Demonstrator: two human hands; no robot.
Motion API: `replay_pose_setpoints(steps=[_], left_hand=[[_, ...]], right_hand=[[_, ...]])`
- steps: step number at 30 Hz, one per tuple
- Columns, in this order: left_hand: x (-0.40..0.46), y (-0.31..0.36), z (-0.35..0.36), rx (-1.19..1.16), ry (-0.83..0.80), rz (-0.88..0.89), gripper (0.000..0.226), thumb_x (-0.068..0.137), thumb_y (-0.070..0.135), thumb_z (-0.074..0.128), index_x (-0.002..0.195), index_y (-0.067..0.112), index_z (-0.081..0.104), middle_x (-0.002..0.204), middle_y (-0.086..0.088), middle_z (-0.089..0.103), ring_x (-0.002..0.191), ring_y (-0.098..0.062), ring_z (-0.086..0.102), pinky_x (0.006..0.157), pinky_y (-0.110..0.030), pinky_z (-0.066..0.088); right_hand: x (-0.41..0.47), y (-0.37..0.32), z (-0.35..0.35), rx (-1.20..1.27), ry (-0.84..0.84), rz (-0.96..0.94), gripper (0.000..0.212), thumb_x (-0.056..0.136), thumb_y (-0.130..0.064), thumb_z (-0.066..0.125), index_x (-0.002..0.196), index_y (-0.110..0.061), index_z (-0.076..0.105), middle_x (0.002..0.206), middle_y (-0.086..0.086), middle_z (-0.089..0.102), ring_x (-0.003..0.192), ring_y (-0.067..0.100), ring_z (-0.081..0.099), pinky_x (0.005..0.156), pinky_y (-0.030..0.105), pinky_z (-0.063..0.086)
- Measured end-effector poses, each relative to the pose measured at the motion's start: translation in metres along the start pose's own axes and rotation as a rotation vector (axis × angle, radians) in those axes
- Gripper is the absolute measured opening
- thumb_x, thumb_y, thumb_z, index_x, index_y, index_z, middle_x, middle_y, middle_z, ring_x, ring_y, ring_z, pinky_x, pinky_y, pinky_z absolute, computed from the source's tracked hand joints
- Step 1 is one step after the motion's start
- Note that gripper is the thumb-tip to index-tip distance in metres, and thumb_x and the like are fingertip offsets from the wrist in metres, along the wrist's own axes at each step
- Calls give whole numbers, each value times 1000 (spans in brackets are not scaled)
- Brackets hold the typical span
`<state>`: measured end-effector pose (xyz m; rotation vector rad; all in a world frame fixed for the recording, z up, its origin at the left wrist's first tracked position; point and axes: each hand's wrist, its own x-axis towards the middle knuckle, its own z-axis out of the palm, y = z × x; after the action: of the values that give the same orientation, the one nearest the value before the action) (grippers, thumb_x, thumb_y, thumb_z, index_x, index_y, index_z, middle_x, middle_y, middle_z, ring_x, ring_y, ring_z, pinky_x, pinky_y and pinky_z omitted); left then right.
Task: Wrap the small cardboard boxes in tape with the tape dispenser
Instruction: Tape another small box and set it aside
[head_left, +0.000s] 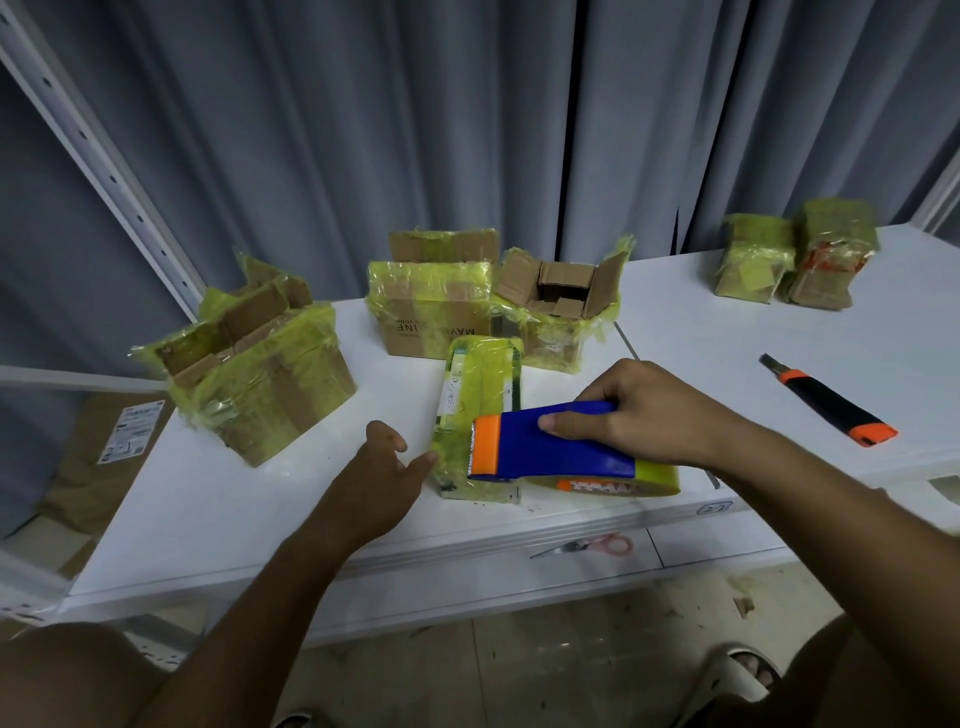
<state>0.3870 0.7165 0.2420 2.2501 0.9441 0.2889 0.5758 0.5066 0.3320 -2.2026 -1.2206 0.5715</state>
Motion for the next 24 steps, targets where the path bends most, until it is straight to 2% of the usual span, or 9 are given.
replay_pose_setpoints(steps=[3, 6, 10, 14, 18, 21, 24], left_hand=[[-1, -4, 2, 88, 201, 384, 23, 90, 22, 68, 99, 19, 47, 97, 4, 50, 82, -9, 50, 68, -18, 38], [-1, -6, 5, 254, 234, 697, 11, 94, 22, 60, 103, 18, 64, 106, 4, 61, 99, -9, 51, 81, -20, 44], [-3, -18, 11, 172, 218, 714, 34, 94, 37, 52, 109, 16, 73, 110, 1, 71, 105, -6, 58, 85, -25, 53], [-2, -25, 22, 120, 307, 742, 34, 90, 33, 57, 106, 10, 75, 109, -3, 73, 108, -9, 60, 90, -22, 49], [1, -27, 19, 86, 304, 767, 29, 89, 31, 60, 103, 12, 76, 108, -1, 73, 107, -9, 62, 91, -23, 50], [5, -28, 16, 172, 271, 820, 28, 90, 31, 59, 102, 13, 76, 107, -2, 73, 106, -11, 61, 89, -25, 52], [6, -31, 17, 245, 267, 848, 29, 92, 30, 57, 104, 11, 75, 107, -4, 72, 106, -13, 61, 89, -28, 53]], right_hand=[[0, 0, 0, -15, 13, 4, 53, 86, -66, 62, 81, -17, 81, 70, 0, 74, 65, 10, 68, 60, 27, 48], [0, 0, -1, -7, 17, 15, 51, 87, -63, 63, 77, -15, 79, 66, 0, 72, 59, 7, 65, 57, 23, 44], [-1, 0, -1, 27, 19, 31, 52, 88, -61, 64, 73, -13, 76, 63, 2, 70, 53, 5, 60, 57, 25, 43], [-2, 1, 1, 26, 15, 23, 52, 89, -60, 64, 77, -11, 77, 67, 5, 72, 56, 10, 63, 58, 24, 44], [-2, 3, 2, 24, 23, 24, 55, 87, -63, 63, 77, -11, 77, 70, 6, 73, 62, 14, 66, 60, 27, 46], [-2, 4, 1, 22, 5, 22, 60, 82, -70, 58, 83, -14, 79, 75, 3, 75, 70, 15, 70, 64, 29, 51], [-6, 5, -3, 32, -37, -2, 63, 74, -76, 54, 82, -18, 79, 73, 0, 74, 68, 10, 68, 64, 28, 51]])
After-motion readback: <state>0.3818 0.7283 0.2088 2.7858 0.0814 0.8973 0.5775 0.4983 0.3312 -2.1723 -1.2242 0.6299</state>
